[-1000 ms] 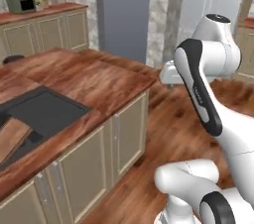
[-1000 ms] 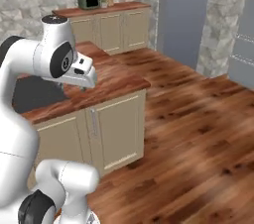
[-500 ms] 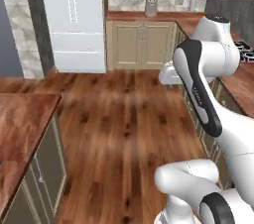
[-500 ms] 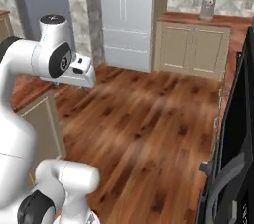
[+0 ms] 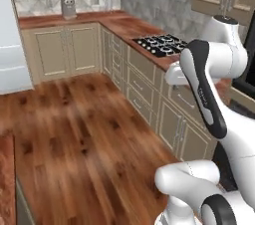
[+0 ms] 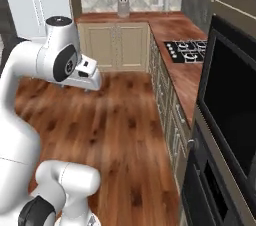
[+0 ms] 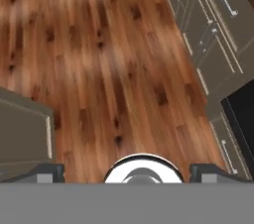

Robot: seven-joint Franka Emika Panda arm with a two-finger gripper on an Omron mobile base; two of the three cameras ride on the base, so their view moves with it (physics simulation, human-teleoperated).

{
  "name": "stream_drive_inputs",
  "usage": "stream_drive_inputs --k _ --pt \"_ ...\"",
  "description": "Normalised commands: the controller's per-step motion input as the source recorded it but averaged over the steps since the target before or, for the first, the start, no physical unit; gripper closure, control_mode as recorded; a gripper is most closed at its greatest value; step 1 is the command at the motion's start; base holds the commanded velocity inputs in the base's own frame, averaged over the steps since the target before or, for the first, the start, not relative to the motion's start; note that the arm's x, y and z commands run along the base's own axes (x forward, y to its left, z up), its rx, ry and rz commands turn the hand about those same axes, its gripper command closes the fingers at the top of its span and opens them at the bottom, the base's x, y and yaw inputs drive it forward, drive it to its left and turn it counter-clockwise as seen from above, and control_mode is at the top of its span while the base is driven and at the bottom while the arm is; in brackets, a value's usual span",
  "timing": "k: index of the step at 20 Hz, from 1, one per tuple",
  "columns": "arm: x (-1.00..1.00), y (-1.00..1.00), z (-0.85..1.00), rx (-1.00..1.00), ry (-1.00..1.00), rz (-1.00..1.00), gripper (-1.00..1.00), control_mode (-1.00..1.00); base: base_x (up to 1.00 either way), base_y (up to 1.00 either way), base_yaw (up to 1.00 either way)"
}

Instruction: Move the cutting board and knife to the sink. Then move spray from the cabinet to the counter.

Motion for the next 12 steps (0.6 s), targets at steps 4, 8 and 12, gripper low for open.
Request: stream_drive_inputs --k 4,8,12 --pt "0.00 0.00 0.00 0.00 0.00 0.00 -1.00 1.00 0.94 1.00 -0.34" --pt "0.00 0.00 0.00 0.00 0.00 0.00 -1.00 1.00 0.87 0.70 -0.26" --pt "0.00 0.00 0.00 0.00 0.00 0.00 -1.00 1.00 0.68 0.22 -0.41"
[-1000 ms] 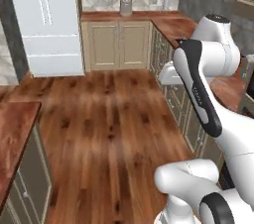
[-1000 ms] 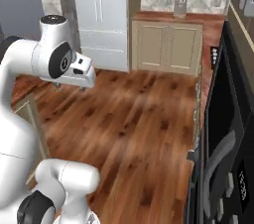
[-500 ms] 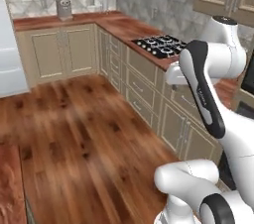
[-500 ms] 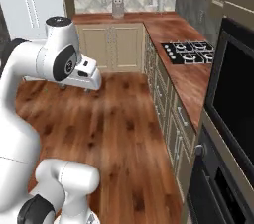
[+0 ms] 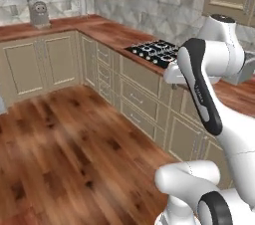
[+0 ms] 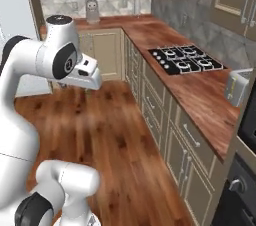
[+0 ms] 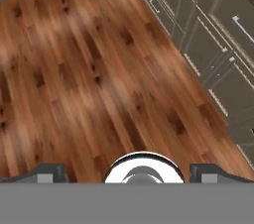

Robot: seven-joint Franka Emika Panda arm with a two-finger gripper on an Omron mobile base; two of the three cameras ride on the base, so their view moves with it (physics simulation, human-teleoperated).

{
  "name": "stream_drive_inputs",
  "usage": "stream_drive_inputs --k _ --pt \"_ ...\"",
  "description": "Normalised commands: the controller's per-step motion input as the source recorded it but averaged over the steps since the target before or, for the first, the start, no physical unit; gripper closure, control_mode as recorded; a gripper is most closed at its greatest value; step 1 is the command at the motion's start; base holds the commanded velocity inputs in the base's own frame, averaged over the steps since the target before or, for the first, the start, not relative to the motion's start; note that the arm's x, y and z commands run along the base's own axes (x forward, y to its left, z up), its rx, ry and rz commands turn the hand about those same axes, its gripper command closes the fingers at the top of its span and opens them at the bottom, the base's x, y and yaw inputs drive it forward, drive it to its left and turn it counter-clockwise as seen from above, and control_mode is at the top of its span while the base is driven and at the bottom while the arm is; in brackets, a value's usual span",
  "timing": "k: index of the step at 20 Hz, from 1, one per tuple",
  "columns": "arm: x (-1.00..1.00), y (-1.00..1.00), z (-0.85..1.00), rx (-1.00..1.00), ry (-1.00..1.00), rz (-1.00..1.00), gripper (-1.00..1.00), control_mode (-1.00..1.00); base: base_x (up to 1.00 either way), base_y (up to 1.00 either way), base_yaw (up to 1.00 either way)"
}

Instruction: Move the cutting board and knife to the sink. Then move spray from the cabinet to the counter.

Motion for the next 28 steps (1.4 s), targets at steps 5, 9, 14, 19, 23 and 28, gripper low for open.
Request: stream_drive_inputs --k 5,9,14,19,23,28 --pt "0.00 0.00 0.00 0.00 0.00 0.00 -1.00 1.00 0.75 0.70 -0.63" --pt "0.00 0.00 0.00 0.00 0.00 0.00 -1.00 1.00 0.76 0.95 -0.63" --pt "0.00 0.00 0.00 0.00 0.00 0.00 -1.00 1.00 0.62 1.00 -0.55" --pt "0.00 0.00 0.00 0.00 0.00 0.00 -1.00 1.00 0.53 1.00 -0.47" --pt "0.00 0.00 0.00 0.00 0.00 0.00 -1.00 1.00 0.31 1.00 -0.41" --pt "0.00 0.00 0.00 0.00 0.00 0.00 -1.00 1.00 0.05 1.00 -0.35"
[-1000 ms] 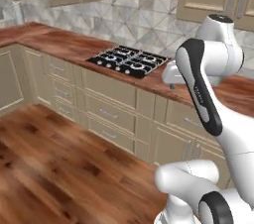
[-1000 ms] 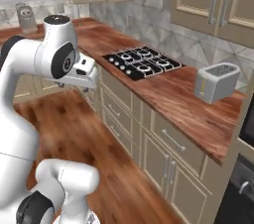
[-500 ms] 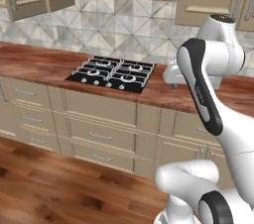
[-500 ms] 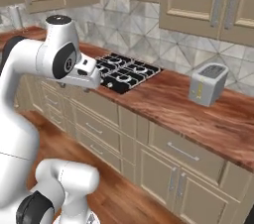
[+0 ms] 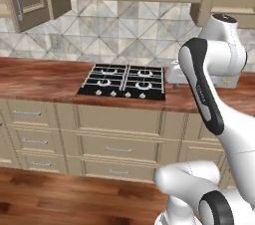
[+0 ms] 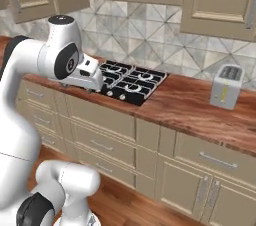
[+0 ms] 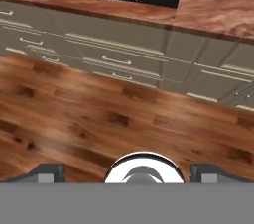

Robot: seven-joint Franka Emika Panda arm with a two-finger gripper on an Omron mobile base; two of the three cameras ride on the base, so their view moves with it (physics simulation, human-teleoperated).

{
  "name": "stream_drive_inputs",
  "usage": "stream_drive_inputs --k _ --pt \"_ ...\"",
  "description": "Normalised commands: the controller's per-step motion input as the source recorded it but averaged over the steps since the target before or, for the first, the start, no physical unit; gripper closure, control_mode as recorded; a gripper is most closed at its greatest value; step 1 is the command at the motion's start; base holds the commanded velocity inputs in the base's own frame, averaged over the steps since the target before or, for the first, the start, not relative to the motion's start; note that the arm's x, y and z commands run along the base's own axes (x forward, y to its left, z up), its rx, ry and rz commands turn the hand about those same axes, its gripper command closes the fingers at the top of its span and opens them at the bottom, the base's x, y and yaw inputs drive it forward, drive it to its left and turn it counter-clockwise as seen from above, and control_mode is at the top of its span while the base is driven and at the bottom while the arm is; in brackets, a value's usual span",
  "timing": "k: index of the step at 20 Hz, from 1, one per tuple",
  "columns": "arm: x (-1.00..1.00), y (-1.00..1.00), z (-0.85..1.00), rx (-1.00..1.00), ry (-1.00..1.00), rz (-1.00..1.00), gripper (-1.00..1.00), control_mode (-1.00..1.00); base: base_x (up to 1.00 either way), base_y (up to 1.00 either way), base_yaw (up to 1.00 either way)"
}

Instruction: Move the cutting board and knife to the sink. Then move spray from the cabinet to the counter.

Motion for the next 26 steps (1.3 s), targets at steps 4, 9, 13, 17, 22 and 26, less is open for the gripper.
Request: stream_drive_inputs --k 4,9,13,17,22,26 --pt "0.00 0.00 0.00 0.00 0.00 0.00 -1.00 1.00 0.00 1.00 -0.32" --pt "0.00 0.00 0.00 0.00 0.00 0.00 -1.00 1.00 -0.05 1.00 -0.32" --pt "0.00 0.00 0.00 0.00 0.00 0.00 -1.00 1.00 -0.08 1.00 -0.33" --pt "0.00 0.00 0.00 0.00 0.00 0.00 -1.00 1.00 -0.12 1.00 -0.32" --pt "0.00 0.00 0.00 0.00 0.00 0.00 -1.00 1.00 -0.10 1.00 -0.31" --pt "0.00 0.00 0.00 0.00 0.00 0.00 -1.00 1.00 -0.07 1.00 -0.30"
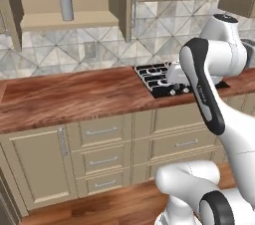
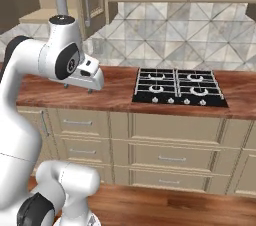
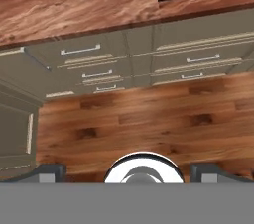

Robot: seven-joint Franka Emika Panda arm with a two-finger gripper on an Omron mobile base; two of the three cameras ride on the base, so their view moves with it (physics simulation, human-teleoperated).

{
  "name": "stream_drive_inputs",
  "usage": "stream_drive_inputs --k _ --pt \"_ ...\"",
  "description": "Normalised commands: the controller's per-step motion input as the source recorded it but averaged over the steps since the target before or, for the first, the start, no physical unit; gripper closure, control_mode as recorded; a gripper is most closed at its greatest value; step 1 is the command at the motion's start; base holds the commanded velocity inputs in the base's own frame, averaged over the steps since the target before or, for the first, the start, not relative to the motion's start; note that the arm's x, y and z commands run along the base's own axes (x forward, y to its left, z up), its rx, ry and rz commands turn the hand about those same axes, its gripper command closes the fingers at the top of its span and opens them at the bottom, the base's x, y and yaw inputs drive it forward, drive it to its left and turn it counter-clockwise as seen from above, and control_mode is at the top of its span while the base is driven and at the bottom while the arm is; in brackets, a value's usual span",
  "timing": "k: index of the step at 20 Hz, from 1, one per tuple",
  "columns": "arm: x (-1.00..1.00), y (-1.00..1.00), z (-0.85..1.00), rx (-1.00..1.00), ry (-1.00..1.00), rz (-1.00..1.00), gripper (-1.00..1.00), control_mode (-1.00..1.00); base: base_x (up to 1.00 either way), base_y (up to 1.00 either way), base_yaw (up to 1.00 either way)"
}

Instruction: Move the cutting board and knife to the sink. Then move spray from the cabinet to the counter.

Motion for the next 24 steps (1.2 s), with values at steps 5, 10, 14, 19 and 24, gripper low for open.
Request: stream_drive_inputs --k 5,10,14,19,24 --pt "0.00 0.00 0.00 0.00 0.00 0.00 -1.00 1.00 -0.01 1.00 -0.25" --pt "0.00 0.00 0.00 0.00 0.00 0.00 -1.00 1.00 0.09 0.99 -0.19" --pt "0.00 0.00 0.00 0.00 0.00 0.00 -1.00 1.00 0.57 0.69 -0.08" --pt "0.00 0.00 0.00 0.00 0.00 0.00 -1.00 1.00 0.77 0.26 -0.05" --pt "0.00 0.00 0.00 0.00 0.00 0.00 -1.00 1.00 0.92 0.01 -0.01"
